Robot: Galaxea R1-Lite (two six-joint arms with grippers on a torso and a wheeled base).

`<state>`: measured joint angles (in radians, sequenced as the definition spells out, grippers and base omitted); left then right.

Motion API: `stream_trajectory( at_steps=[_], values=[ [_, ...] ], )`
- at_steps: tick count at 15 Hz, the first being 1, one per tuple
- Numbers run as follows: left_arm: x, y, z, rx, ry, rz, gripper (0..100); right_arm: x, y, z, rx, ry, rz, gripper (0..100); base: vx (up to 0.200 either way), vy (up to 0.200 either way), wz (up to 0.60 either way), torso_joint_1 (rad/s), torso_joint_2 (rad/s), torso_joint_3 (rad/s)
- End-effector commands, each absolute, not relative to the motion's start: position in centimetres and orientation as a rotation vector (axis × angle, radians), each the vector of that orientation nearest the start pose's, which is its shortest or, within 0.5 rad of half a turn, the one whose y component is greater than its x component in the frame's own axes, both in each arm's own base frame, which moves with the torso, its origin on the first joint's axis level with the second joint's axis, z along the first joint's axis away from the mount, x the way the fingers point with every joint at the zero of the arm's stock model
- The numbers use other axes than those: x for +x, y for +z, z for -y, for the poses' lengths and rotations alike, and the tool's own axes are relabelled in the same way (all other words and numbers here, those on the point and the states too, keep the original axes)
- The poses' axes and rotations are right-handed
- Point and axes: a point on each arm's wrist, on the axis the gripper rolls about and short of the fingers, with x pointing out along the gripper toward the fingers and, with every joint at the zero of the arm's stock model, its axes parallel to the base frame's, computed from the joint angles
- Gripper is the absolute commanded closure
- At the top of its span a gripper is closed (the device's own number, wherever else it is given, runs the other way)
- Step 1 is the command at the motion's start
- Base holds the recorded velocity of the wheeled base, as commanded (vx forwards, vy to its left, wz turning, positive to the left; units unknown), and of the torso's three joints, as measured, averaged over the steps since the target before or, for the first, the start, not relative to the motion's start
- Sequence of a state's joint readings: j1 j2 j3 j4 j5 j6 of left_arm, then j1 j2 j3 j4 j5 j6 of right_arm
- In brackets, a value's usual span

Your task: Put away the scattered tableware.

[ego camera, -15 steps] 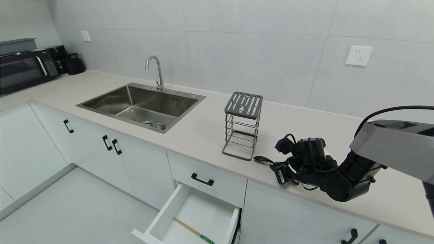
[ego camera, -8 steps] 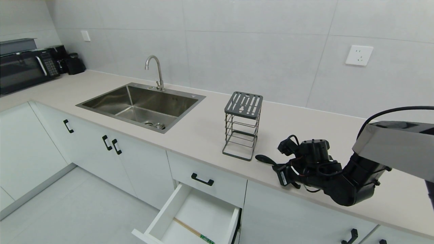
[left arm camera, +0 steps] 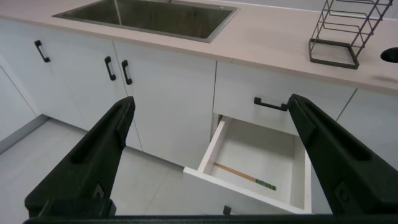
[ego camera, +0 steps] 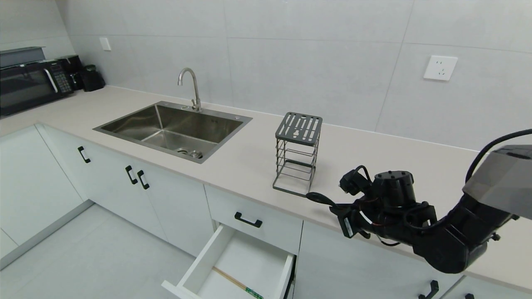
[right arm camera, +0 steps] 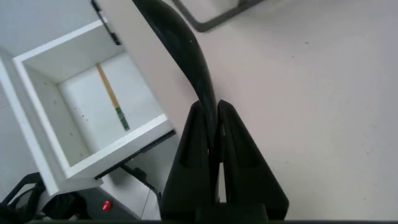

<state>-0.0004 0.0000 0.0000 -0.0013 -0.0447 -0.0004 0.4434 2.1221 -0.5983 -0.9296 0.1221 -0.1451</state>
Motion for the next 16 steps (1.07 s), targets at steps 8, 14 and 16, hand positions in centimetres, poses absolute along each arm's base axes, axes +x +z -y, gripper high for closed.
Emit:
stream_trajectory(
  at_steps=[8, 14, 16],
  values=[
    [-2.3, 7.6, 0.1, -0.002, -0.044, 0.000, 0, 20.9, 7.0, -22.7, -0.196, 0.809, -0.441, 100, 0.000, 0.000, 0.00, 0.000, 0.00, 0.000],
    [-2.3, 7.6, 0.1, 0.000, -0.044, 0.000, 0, 20.3, 7.4, -29.2, -0.265, 0.862, -0.384, 100, 0.000, 0.000, 0.00, 0.000, 0.00, 0.000],
    [-2.3, 7.6, 0.1, -0.002, -0.044, 0.000, 0, 20.6, 6.8, -30.2, -0.300, 0.859, -0.430, 100, 0.000, 0.000, 0.00, 0.000, 0.00, 0.000]
  ],
)
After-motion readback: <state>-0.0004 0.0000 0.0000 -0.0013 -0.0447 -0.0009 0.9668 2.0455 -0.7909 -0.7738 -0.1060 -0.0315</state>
